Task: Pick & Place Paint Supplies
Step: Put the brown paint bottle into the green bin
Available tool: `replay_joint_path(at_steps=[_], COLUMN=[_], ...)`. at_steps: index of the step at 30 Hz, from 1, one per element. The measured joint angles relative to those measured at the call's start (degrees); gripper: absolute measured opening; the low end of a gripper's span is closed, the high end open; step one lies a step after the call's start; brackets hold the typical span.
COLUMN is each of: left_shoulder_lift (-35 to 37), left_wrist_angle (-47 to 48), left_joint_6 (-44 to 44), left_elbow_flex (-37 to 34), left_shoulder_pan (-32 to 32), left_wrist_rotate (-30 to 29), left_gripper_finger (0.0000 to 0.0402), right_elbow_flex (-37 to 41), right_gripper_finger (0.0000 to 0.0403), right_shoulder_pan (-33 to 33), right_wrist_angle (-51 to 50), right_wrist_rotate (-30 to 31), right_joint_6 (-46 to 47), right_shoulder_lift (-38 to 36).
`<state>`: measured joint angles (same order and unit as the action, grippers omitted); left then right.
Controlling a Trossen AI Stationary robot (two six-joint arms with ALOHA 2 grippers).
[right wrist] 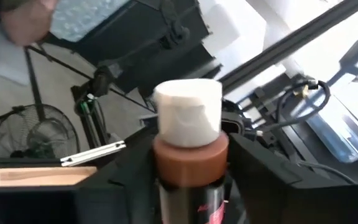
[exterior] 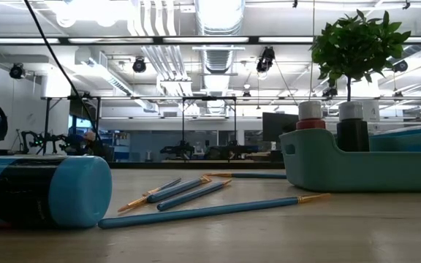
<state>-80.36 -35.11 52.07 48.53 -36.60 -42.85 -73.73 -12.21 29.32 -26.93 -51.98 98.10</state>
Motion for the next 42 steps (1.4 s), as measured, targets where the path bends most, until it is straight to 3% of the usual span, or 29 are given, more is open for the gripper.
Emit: replay_joint_path(at_steps=[7,13,17,23,28,35,42], left_shoulder_lift=[-0.07,0.47,0.83,0.85,0.89,0.9,0.9], left_wrist_angle=[2.82,5.85,6.38,6.35,6.25,6.64,6.69], left_joint_6=[0.34,0.73,0.93,0.59,-0.02,-0.63,-0.9], left_elbow_flex=[-0.02,-0.04,-0.02,0.15,0.26,0.26,0.26], left_shoulder_pan=[0.04,0.04,0.0,0.02,0.13,0.31,0.39], left_wrist_rotate=[-6.53,-15.49,-17.81,-17.58,-17.21,-17.16,-17.16], left_gripper_finger=[0.013,0.0127,0.0127,0.0127,0.0137,0.0135,0.0132], right_elbow_flex=[-0.07,-0.15,-0.19,-0.16,-1.15,-3.12,-4.68], right_gripper_finger=[0.0298,0.0334,0.0336,0.0336,0.0336,0.0336,0.0336], right_shoulder_pan=[-1.67,-3.97,-6.7,-11.63,-14.49,-16.09,-16.15], right_wrist_angle=[-1.2,-10.1,-17.26,-23.63,-25.66,-29.29,-30.78], right_wrist_rotate=[7.19,14.85,24.69,46.56,57.55,61.5,61.47], right_joint_6=[-1.39,-2.04,-2.15,-7.48,-9.85,-9.25,-9.12], right_shoulder_lift=[-1.0,-5.3,-7.68,-7.96,-7.98,-7.98,-7.93])
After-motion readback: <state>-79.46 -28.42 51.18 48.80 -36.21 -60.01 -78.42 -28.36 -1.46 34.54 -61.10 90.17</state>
